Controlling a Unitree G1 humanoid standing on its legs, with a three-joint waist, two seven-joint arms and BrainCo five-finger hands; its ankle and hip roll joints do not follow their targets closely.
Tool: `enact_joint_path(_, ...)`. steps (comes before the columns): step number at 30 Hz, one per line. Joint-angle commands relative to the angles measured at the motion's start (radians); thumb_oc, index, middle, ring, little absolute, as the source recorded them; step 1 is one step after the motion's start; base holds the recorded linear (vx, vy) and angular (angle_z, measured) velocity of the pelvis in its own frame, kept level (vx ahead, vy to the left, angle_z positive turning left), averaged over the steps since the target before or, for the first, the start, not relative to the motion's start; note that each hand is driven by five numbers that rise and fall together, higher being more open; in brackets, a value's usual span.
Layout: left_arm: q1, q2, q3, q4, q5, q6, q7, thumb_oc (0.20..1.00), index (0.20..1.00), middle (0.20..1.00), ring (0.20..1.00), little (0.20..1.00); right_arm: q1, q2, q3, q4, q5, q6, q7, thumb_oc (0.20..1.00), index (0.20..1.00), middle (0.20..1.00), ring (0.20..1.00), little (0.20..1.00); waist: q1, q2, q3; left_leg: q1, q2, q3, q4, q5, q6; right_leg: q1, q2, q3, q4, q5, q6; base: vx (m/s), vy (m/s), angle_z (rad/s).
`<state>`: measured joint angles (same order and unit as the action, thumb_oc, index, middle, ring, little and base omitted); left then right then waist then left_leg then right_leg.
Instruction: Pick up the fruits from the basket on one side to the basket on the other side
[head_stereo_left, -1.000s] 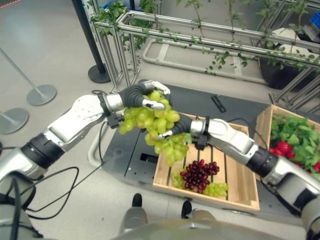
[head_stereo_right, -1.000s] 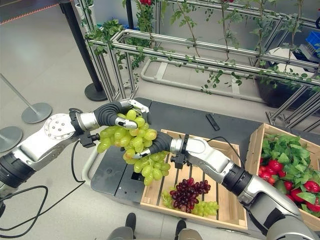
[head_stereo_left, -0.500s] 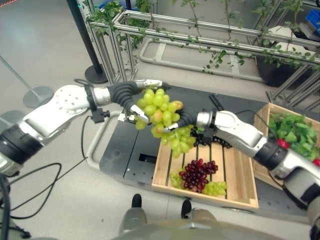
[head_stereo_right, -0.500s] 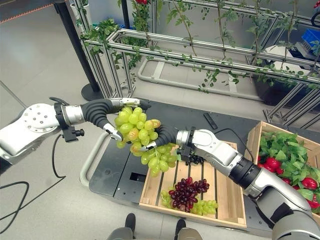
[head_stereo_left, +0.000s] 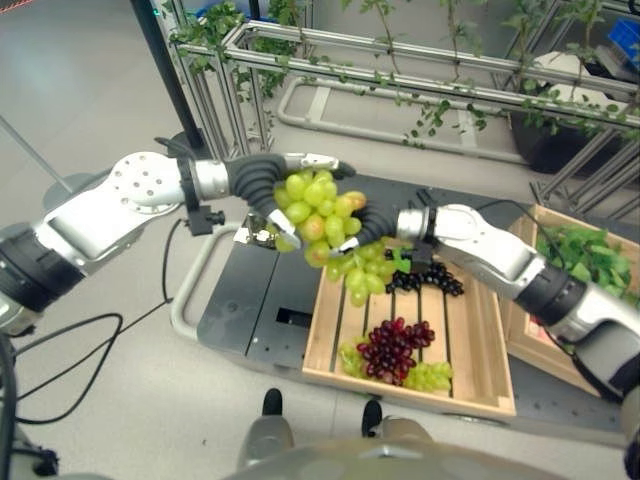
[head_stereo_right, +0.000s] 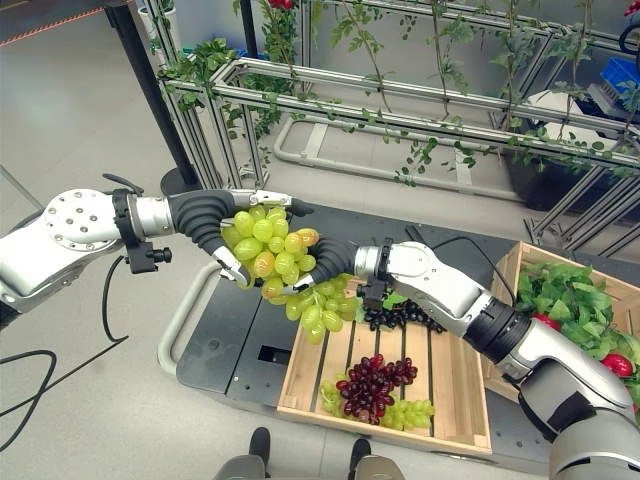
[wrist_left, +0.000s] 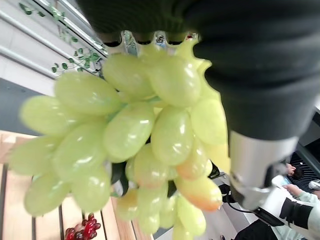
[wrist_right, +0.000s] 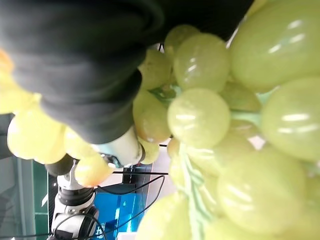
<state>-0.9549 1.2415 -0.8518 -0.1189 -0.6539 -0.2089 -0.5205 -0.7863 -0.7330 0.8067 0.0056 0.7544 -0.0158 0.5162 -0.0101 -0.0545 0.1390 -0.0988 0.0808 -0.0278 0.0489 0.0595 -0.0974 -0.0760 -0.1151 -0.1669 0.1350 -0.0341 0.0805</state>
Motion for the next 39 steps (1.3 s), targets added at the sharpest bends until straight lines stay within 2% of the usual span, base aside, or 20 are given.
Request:
enact_joint_path(1, -0.031, -0.03, -0.009, -0.002, 0.04, -0.031, 0.009, 1.0, 1.0, 1.0, 1.0, 1.0, -0.139, 0.046, -0.023, -0.089, 0.019, -0.066, -0.007, 0.2, 0.2, 0.2, 0.2, 0.2, 0.005, -0.037, -0.028, 0.006, -0.013, 0.016, 0.059, -0.091, 0.038, 0.016, -0.049, 0.031, 0.026, 0.006, 0.088, 0.0, 0.0, 0.0)
enact_joint_path(6, -0.009, -0.079, 0.001, 0.013, 0.061, -0.025, 0.015, 1.0, 1.0, 1.0, 1.0, 1.0, -0.177, 0.078, -0.008, -0.112, 0.014, -0.066, -0.007, 0.2, 0.2, 0.2, 0.2, 0.2, 0.003, -0.041, -0.028, 0.004, -0.012, 0.016, 0.064, -0.095, 0.038, 0.015, -0.046, 0.036, 0.027, 0.004, 0.084, 0.0, 0.0, 0.0)
enact_joint_path(12, 0.011, -0.094, 0.006, 0.007, 0.07, -0.014, 0.01, 1.0, 1.0, 1.0, 1.0, 1.0, -0.21, 0.09, -0.017, -0.137, 0.006, -0.076, -0.015, 0.2, 0.2, 0.2, 0.2, 0.2, 0.002, -0.043, -0.026, 0.005, -0.011, 0.019, 0.065, -0.096, 0.039, 0.014, -0.046, 0.038, 0.027, 0.003, 0.083, 0.0, 0.0, 0.0)
enact_joint_path(24, 0.014, -0.061, -0.003, -0.017, 0.078, 0.005, -0.007, 1.0, 1.0, 1.0, 1.0, 1.0, -0.293, 0.044, -0.028, -0.147, -0.022, -0.089, -0.044, 0.2, 0.2, 0.2, 0.2, 0.2, 0.001, -0.046, -0.026, 0.002, -0.009, 0.02, 0.074, -0.101, 0.039, 0.013, -0.043, 0.042, 0.027, 0.003, 0.082, 0.0, 0.0, 0.0)
enact_joint_path(30, -0.002, -0.038, -0.012, -0.03, 0.057, 0.016, -0.02, 1.0, 1.0, 1.0, 1.0, 1.0, -0.309, -0.031, -0.04, -0.152, -0.031, -0.091, -0.046, 0.2, 0.2, 0.2, 0.2, 0.2, -0.002, -0.047, -0.026, 0.0, -0.01, 0.021, 0.079, -0.104, 0.038, 0.011, -0.042, 0.043, 0.025, 0.005, 0.083, 0.01, -0.002, -0.02)
enact_joint_path(31, 0.0, 0.022, -0.016, -0.002, 0.122, 0.013, -0.028, 1.0, 1.0, 1.0, 1.0, 1.0, -0.367, -0.074, -0.036, -0.151, -0.068, -0.079, -0.063, 0.2, 0.2, 0.2, 0.2, 0.2, 0.004, -0.045, -0.026, 0.0, -0.009, 0.025, 0.081, -0.106, 0.038, 0.012, -0.044, 0.042, 0.025, 0.005, 0.083, 0.0, 0.0, 0.0)
enact_joint_path(34, 0.072, 0.055, 0.048, -0.015, 0.103, 0.01, -0.027, 1.0, 1.0, 1.0, 1.0, 1.0, -0.297, -0.113, -0.074, -0.151, -0.03, -0.097, -0.052, 0.2, 0.2, 0.2, 0.2, 0.2, 0.008, -0.047, -0.026, -0.003, -0.011, 0.024, 0.083, -0.106, 0.038, 0.012, -0.044, 0.04, 0.025, 0.007, 0.084, 0.01, 0.002, -0.08)
enact_joint_path(35, 0.11, 0.088, 0.095, -0.036, 0.071, 0.004, -0.033, 1.0, 1.0, 1.0, 1.0, 1.0, -0.258, -0.158, -0.1, -0.169, -0.009, -0.108, -0.049, 0.2, 0.2, 0.2, 0.2, 0.2, 0.009, -0.048, -0.028, -0.004, -0.011, 0.023, 0.083, -0.105, 0.037, 0.012, -0.044, 0.039, 0.024, 0.008, 0.085, 0.0, 0.0, 0.0)
enact_joint_path(36, 0.115, 0.089, 0.1, -0.038, 0.072, 0.004, -0.034, 1.0, 1.0, 1.0, 1.0, 1.0, -0.258, -0.159, -0.099, -0.17, -0.009, -0.107, -0.049, 0.2, 0.2, 0.2, 0.2, 0.2, 0.009, -0.048, -0.029, -0.004, -0.011, 0.023, 0.083, -0.105, 0.037, 0.012, -0.044, 0.039, 0.024, 0.008, 0.085, 0.0, 0.0, 0.0)
enact_joint_path(37, 0.148, 0.054, 0.128, 0.118, 0.011, -0.03, -0.05, 1.0, 1.0, 1.0, 1.0, 1.0, -0.206, -0.157, -0.101, -0.146, 0.031, -0.101, -0.027, 0.2, 0.2, 0.2, 0.2, 0.2, 0.002, -0.051, -0.028, -0.004, -0.011, 0.023, 0.084, -0.102, 0.035, 0.01, -0.044, 0.042, 0.025, 0.009, 0.086, 0.0, 0.0, 0.0)
enact_joint_path(39, 0.07, 0.018, 0.065, -0.025, 0.038, -0.023, -0.01, 1.0, 1.0, 1.0, 1.0, 1.0, -0.255, -0.199, -0.086, -0.206, 0.02, -0.112, -0.033, 0.2, 0.2, 0.2, 0.2, 0.2, -0.009, -0.049, -0.032, -0.003, -0.011, 0.023, 0.086, -0.107, 0.036, 0.011, -0.044, 0.043, 0.027, 0.006, 0.085, 0.0, 0.0, 0.0)
